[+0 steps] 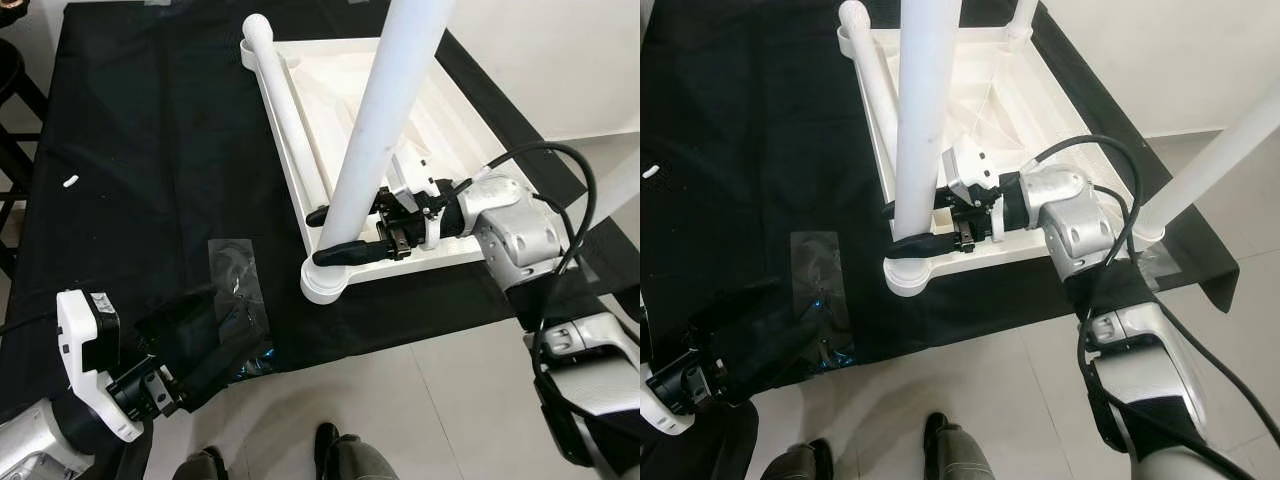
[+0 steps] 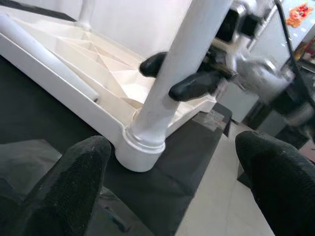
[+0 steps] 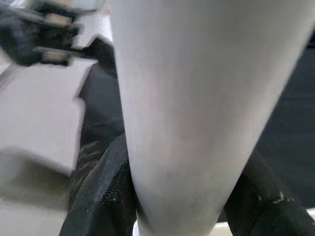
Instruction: Building children table
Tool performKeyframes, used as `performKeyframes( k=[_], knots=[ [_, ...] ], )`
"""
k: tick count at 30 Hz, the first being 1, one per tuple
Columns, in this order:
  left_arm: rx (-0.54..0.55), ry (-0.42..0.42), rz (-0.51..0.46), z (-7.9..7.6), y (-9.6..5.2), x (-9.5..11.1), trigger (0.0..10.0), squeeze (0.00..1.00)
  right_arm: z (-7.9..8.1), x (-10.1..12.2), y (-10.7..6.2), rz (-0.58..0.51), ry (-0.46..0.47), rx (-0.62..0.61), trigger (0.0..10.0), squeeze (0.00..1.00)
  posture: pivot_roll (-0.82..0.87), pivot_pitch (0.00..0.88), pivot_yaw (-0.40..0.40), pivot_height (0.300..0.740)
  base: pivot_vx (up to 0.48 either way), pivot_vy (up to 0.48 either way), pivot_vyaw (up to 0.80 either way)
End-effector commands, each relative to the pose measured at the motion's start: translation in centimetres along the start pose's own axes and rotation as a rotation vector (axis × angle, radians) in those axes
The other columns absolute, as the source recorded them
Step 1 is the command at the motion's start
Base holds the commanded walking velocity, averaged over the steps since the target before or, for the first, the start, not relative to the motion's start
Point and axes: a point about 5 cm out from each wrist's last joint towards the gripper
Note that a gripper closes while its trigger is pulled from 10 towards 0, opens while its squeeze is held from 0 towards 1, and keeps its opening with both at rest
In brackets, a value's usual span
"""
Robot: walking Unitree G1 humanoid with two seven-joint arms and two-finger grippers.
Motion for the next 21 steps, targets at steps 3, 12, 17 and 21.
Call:
performKeyframes(
  k=[3,12,17,21],
  knots=[
    [-0.015,-0.003,0.009,-0.2,-0.2,0.0,10.0,0.0,2.5,-1.2,0.4,0.042,0.071,-0.206,0.0,0.0,0.04,0.3,-0.155,0.74,0.0,0.0,0.0],
    [-0.008,0.016,0.024,0.7,-0.1,0.0,10.0,0.0,9.9,-4.3,0.2,0.501,0.144,-1.084,0.0,0.0,0.01,0.284,-0.115,0.74,0.0,0.0,0.0],
    [-0.012,0.024,0.034,0.9,0.1,-0.3,10.0,0.0,9.6,-4.5,1.3,0.477,0.186,-1.083,0.0,0.0,0.02,0.267,-0.11,0.74,0.0,0.0,0.0],
    [-0.007,0.026,0.03,1.0,0.2,-0.3,10.0,0.0,8.8,-3.8,1.5,0.425,0.211,-1.039,10.0,0.31,0.01,0.265,-0.117,0.74,0.0,0.0,0.0]
  ],
)
Point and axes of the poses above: a point about 5 cm out from each wrist's last joint towards the gripper, its own y axis pointing out of the wrist towards the gripper, its own x axis along the axis of the wrist's last joint, z = x × y, and after that the axes turned 4 degrees about -y, right-handed
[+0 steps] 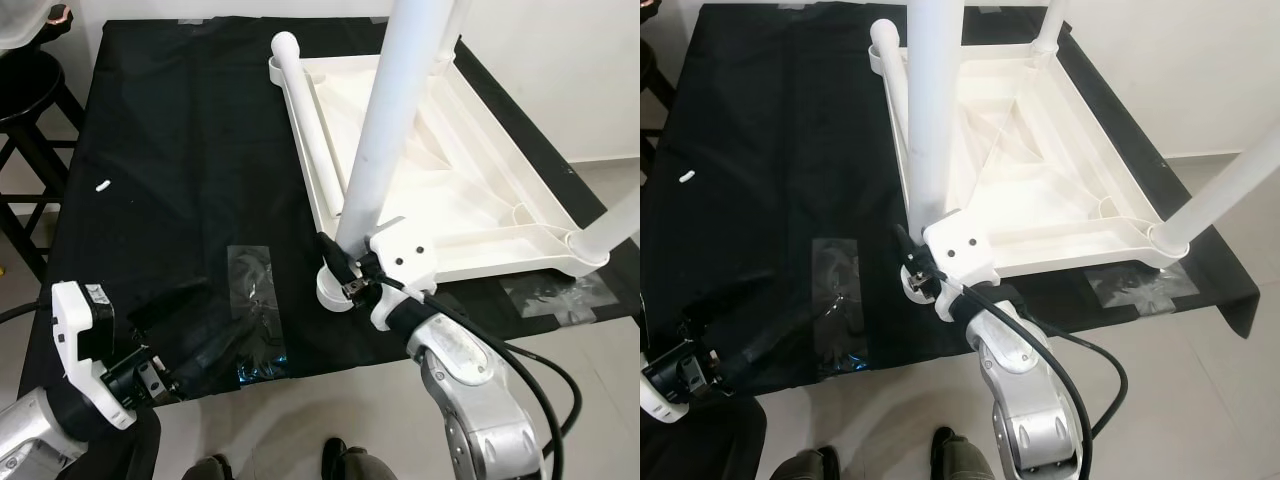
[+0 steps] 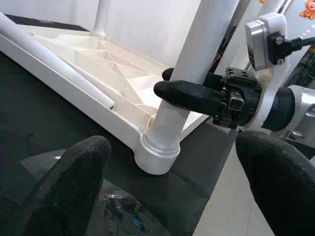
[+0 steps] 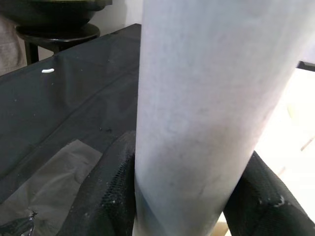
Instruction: Building children table
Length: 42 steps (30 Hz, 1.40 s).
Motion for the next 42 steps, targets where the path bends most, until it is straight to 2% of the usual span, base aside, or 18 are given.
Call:
performKeyframes(
  k=[1,2,4,7,8,9,10,11,15,16,17,18,19,29,30,31,33,42],
  knots=[
    [-0.005,0.0,0.024,0.0,-0.1,-0.3,10.0,0.0,-1.4,-3.6,-0.5,0.213,-0.017,-0.066,10.0,0.31,0.01,0.265,-0.117,0.74,0.0,0.0,0.0],
    [-0.002,0.001,0.022,0.0,-0.1,-0.3,10.0,0.0,-1.4,-2.8,-0.3,0.17,0.039,-0.015,10.0,1.0,0.01,0.267,-0.119,0.74,0.0,0.0,0.0],
    [0.0,0.002,0.021,0.0,-0.1,-0.3,10.0,0.0,-1.4,-2.2,-0.2,0.138,0.078,0.017,10.0,1.0,0.01,0.265,-0.121,0.74,0.0,0.0,0.0],
    [0.005,0.004,0.02,0.0,-0.1,-0.4,10.0,0.0,-1.9,0.0,0.5,-0.004,0.11,0.214,10.0,1.0,0.01,0.266,-0.124,0.74,0.0,0.0,0.0],
    [0.005,0.004,0.02,0.0,-0.1,-0.4,10.0,0.0,-1.9,0.0,0.5,-0.004,0.11,0.214,10.0,1.0,0.01,0.266,-0.124,0.74,0.0,0.0,0.0],
    [0.006,0.006,0.02,0.0,-0.1,-0.4,10.0,0.0,-2.4,0.9,0.7,-0.065,0.071,0.349,10.0,1.0,0.02,0.263,-0.128,0.74,0.0,0.0,0.0],
    [0.006,0.006,0.02,0.0,-0.1,-0.4,10.0,0.0,-2.4,0.9,0.7,-0.065,0.071,0.349,10.0,1.0,0.02,0.263,-0.128,0.74,0.0,0.0,0.0],
    [0.009,0.009,0.02,-0.1,-0.1,-0.5,10.0,0.0,-3.5,1.5,1.1,-0.103,0.011,0.477,10.0,1.0,0.02,0.262,-0.13,0.74,0.0,0.0,0.0],
    [0.01,0.012,0.021,-0.1,-0.1,-0.5,10.0,0.0,-4.4,1.7,1.3,-0.115,-0.029,0.546,10.0,1.0,0.03,0.262,-0.131,0.74,0.0,0.0,0.0],
    [0.013,0.016,0.022,-0.2,0.0,-0.5,10.0,0.0,-5.8,1.9,2.2,-0.126,-0.07,0.625,10.0,0.0,0.03,0.26,-0.13,0.74,0.0,0.0,0.0],
    [0.013,0.016,0.022,-0.2,0.0,-0.5,10.0,0.0,-5.8,1.9,2.2,-0.126,-0.07,0.625,10.0,0.0,0.03,0.26,-0.13,0.74,0.0,0.0,0.0],
    [0.017,0.022,0.028,-0.4,-0.1,-0.5,10.0,0.0,-7.6,2.5,3.8,-0.144,-0.079,0.704,10.0,0.0,0.05,0.26,-0.13,0.74,0.0,0.0,0.0],
    [0.019,0.024,0.029,-0.5,-0.2,-0.5,10.0,0.0,-8.2,2.9,4.4,-0.155,-0.073,0.745,10.0,0.0,0.05,0.262,-0.13,0.74,0.0,0.0,0.0],
    [0.029,0.028,0.036,-0.8,-0.5,-0.3,10.0,0.0,-9.4,4.2,5.9,-0.209,-0.056,0.911,10.0,0.0,0.08,0.288,-0.133,0.74,0.0,0.0,0.0],
    [0.032,0.029,0.037,-0.9,-0.6,-0.3,10.0,0.0,-9.5,4.4,6.3,-0.22,-0.055,0.929,3.8,0.0,0.08,0.29,-0.133,0.74,0.0,0.0,0.0],
    [0.033,0.029,0.038,-0.9,-0.6,-0.3,10.0,0.0,-9.5,4.5,6.5,-0.227,-0.051,0.956,0.0,0.0,0.08,0.293,-0.133,0.74,0.0,0.0,0.0],
    [0.036,0.031,0.04,-1.0,-0.7,-0.2,10.0,0.0,-9.5,4.6,6.7,-0.236,-0.053,1.02,0.0,0.0,0.09,0.3,-0.135,0.74,0.0,0.0,0.0],
    [0.04,0.033,0.042,-1.1,-0.7,-0.2,10.0,0.0,-10.1,4.2,6.7,-0.231,-0.071,1.08,0.0,0.0,0.09,0.302,-0.136,0.74,0.0,0.0,0.0]
  ],
)
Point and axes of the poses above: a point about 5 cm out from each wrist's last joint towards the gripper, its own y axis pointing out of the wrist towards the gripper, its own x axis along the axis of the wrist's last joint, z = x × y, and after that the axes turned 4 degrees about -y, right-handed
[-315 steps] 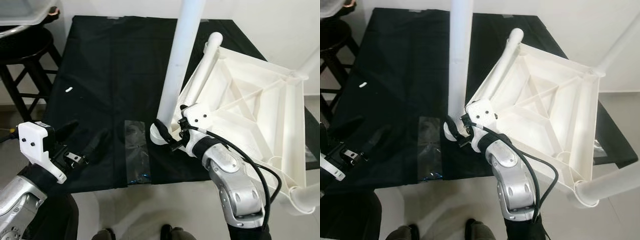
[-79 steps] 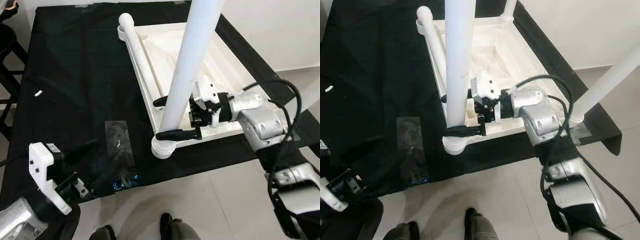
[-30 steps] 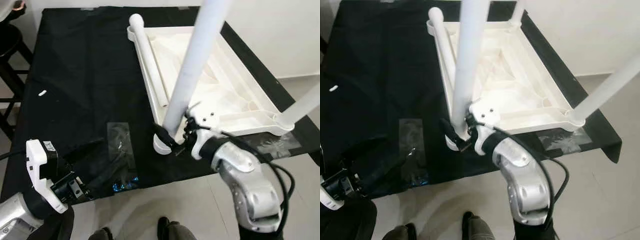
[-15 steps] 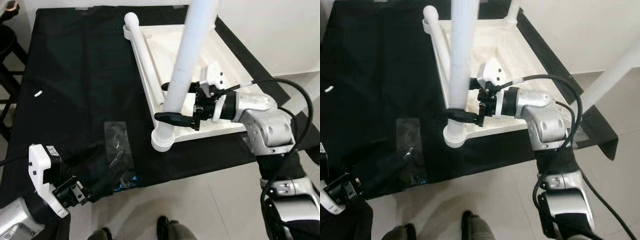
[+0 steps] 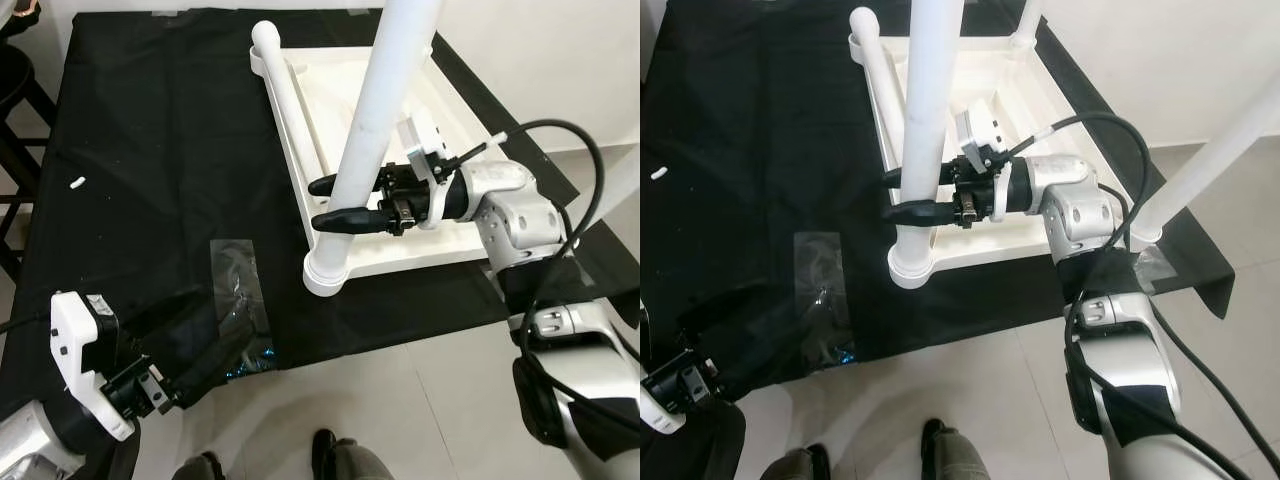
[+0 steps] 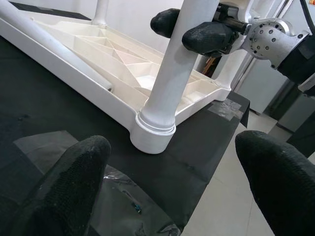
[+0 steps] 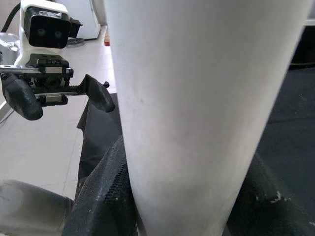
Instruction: Building children table
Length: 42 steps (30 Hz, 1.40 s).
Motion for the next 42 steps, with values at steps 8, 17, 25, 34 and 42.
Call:
performKeyframes(
  k=[8,17,25,34,42],
  knots=[
    [-0.007,0.007,0.006,-0.2,0.0,0.1,10.0,0.0,2.7,-3.2,0.3,0.113,-0.001,-0.668,0.0,0.0,0.05,0.303,-0.15,0.74,0.0,0.0,0.0],
    [-0.004,0.011,0.003,0.5,0.3,0.1,10.0,0.0,9.3,-6.2,-0.3,0.421,0.013,-1.244,0.0,0.0,0.01,0.289,-0.12,0.74,0.0,0.0,0.0],
    [-0.005,0.019,0.003,0.9,0.7,-0.3,10.0,0.0,9.0,-5.4,3.4,0.273,0.096,-1.104,10.0,1.0,0.02,0.26,-0.125,0.74,0.0,0.0,0.0],
    [-0.005,0.017,0.0,0.7,0.7,-0.2,10.0,0.0,7.7,-1.1,3.3,0.082,0.008,-0.658,10.0,0.98,0.03,0.273,-0.135,0.74,0.0,0.0,0.0],
    [-0.005,0.019,0.0,0.3,0.6,-0.1,10.0,0.0,3.5,0.5,-0.2,0.108,-0.095,-0.267,10.0,0.0,0.06,0.286,-0.141,0.74,0.0,0.0,0.0]
  ],
)
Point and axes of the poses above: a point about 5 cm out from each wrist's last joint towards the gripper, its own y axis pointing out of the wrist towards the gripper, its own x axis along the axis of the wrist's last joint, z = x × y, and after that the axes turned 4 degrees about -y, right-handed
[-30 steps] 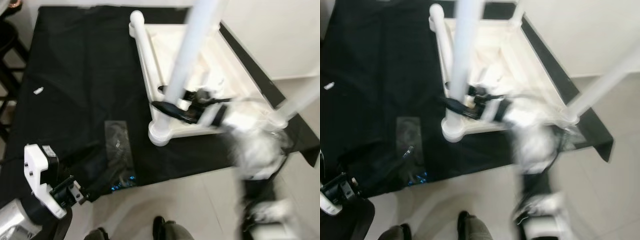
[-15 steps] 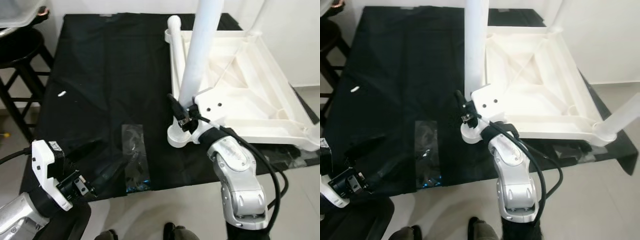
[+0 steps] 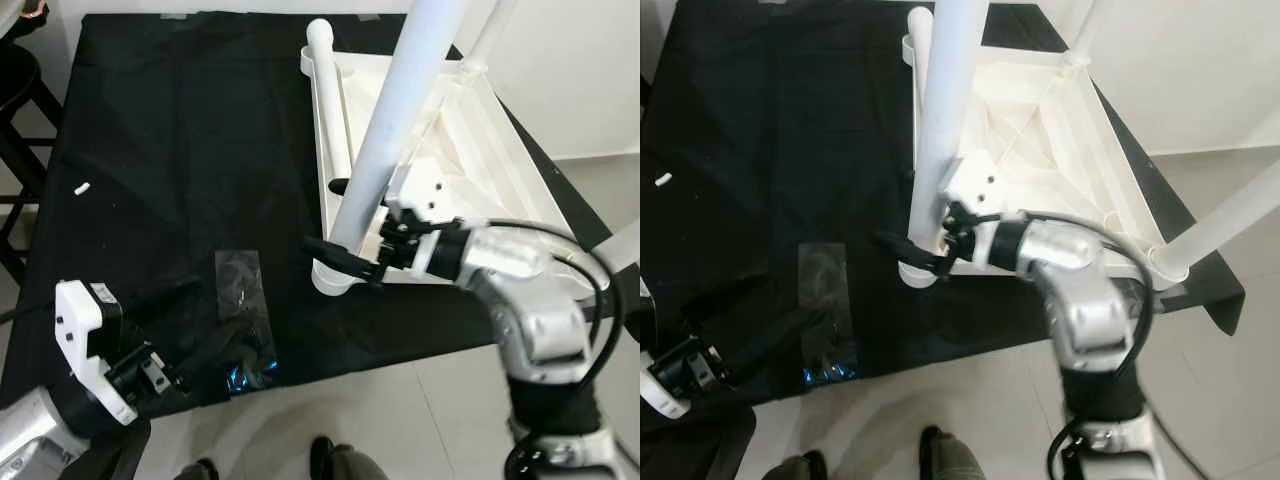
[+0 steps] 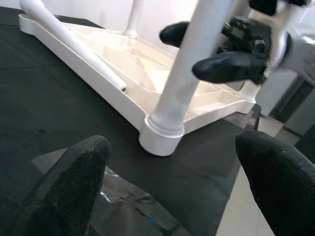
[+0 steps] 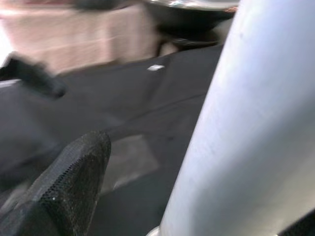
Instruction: Building children table
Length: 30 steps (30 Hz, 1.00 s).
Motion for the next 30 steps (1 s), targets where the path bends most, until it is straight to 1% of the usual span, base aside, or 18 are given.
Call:
performKeyframes(
  k=[1,2,3,4,5,7,8,10,12,16,20,24,25,26,27,28,29,30],
  knots=[
    [-0.004,0.005,0.014,-0.5,-0.3,-0.1,10.0,0.0,-2.0,0.3,-0.2,-0.019,-0.032,0.074,10.0,0.0,0.07,0.288,-0.142,0.74,0.0,0.0,0.0],
    [-0.004,0.005,0.014,-0.5,-0.3,-0.1,10.0,0.0,-2.0,0.3,-0.2,-0.019,-0.032,0.074,10.0,0.0,0.07,0.288,-0.142,0.74,0.0,0.0,0.0],
    [-0.002,0.006,0.016,-0.6,-0.3,-0.1,10.0,0.0,-3.3,0.6,0.0,-0.036,-0.04,0.049,10.0,0.0,0.07,0.29,-0.144,0.74,0.0,0.0,0.0],
    [-0.002,0.006,0.016,-0.6,-0.3,-0.1,10.0,0.0,-3.3,0.6,0.0,-0.036,-0.04,0.049,10.0,0.0,0.07,0.29,-0.144,0.74,0.0,0.0,0.0],
    [0.0,0.006,0.017,-0.7,-0.4,0.0,10.0,0.0,-4.4,0.9,0.3,-0.052,-0.031,0.028,10.0,0.0,0.07,0.293,-0.143,0.74,0.0,0.0,0.0],
    [0.002,0.006,0.019,-0.9,-0.6,0.0,10.0,0.0,-5.5,0.8,0.6,-0.051,-0.028,0.042,10.0,0.0,0.08,0.295,-0.141,0.74,0.0,0.0,0.0],
    [0.003,0.005,0.022,-0.9,-0.7,0.1,10.0,0.0,-5.5,0.7,0.8,-0.051,-0.027,0.086,0.0,0.0,0.09,0.299,-0.14,0.74,0.0,0.0,0.0],
    [0.003,0.005,0.024,-1.0,-0.7,0.1,10.0,0.0,-5.4,0.7,0.8,-0.052,-0.028,0.118,0.0,0.0,0.09,0.299,-0.14,0.74,0.0,0.0,0.0],
    [0.003,0.004,0.029,-1.0,-0.8,0.1,10.0,0.0,-5.3,0.9,0.8,-0.075,-0.021,0.197,0.0,0.0,0.09,0.3,-0.137,0.74,0.0,0.0,0.0],
    [0.003,0.003,0.033,-1.1,-0.9,0.1,10.0,0.0,-5.5,0.9,0.8,-0.09,-0.022,0.26,0.0,0.0,0.09,0.301,-0.134,0.74,0.0,0.0,0.0],
    [0.003,0.002,0.034,-1.1,-0.9,0.1,10.0,0.0,-5.5,0.8,0.7,-0.101,-0.019,0.285,0.0,0.0,0.09,0.3,-0.132,0.74,0.0,0.0,0.0],
    [0.004,0.001,0.035,-1.1,-0.9,0.1,10.0,0.0,-5.0,0.1,0.2,-0.117,-0.006,0.269,0.0,0.0,0.08,0.301,-0.14,0.74,0.0,0.0,0.0],
    [0.005,0.001,0.034,-1.1,-0.8,0.1,10.0,0.0,-4.5,-0.4,0.2,-0.097,-0.018,0.209,0.0,0.0,0.08,0.301,-0.14,0.74,0.0,0.0,0.0],
    [0.006,0.003,0.031,-1.1,-0.8,0.1,10.0,0.0,-3.5,-1.4,0.7,-0.057,0.011,0.081,0.0,0.0,0.07,0.3,-0.148,0.74,0.0,0.0,0.0],
    [0.006,0.003,0.031,-1.1,-0.8,0.1,10.0,0.0,-3.5,-1.4,0.7,-0.057,0.011,0.081,0.0,0.0,0.07,0.3,-0.148,0.74,0.0,0.0,0.0],
    [0.007,0.003,0.03,-1.1,-0.8,0.1,10.0,0.0,-2.8,-2.1,0.9,-0.029,0.029,-0.012,0.0,0.0,0.07,0.3,-0.148,0.74,0.0,0.0,0.0],
    [0.008,0.005,0.029,-1.0,-0.8,0.1,10.0,0.0,-1.3,-3.5,2.0,0.088,0.038,-0.253,0.0,0.0,0.06,0.3,-0.145,0.74,0.0,0.0,0.0],
    [0.008,0.005,0.029,-1.0,-0.8,0.1,10.0,0.0,-1.3,-3.5,2.0,0.088,0.038,-0.253,0.0,0.0,0.06,0.3,-0.145,0.74,0.0,0.0,0.0]
  ],
)
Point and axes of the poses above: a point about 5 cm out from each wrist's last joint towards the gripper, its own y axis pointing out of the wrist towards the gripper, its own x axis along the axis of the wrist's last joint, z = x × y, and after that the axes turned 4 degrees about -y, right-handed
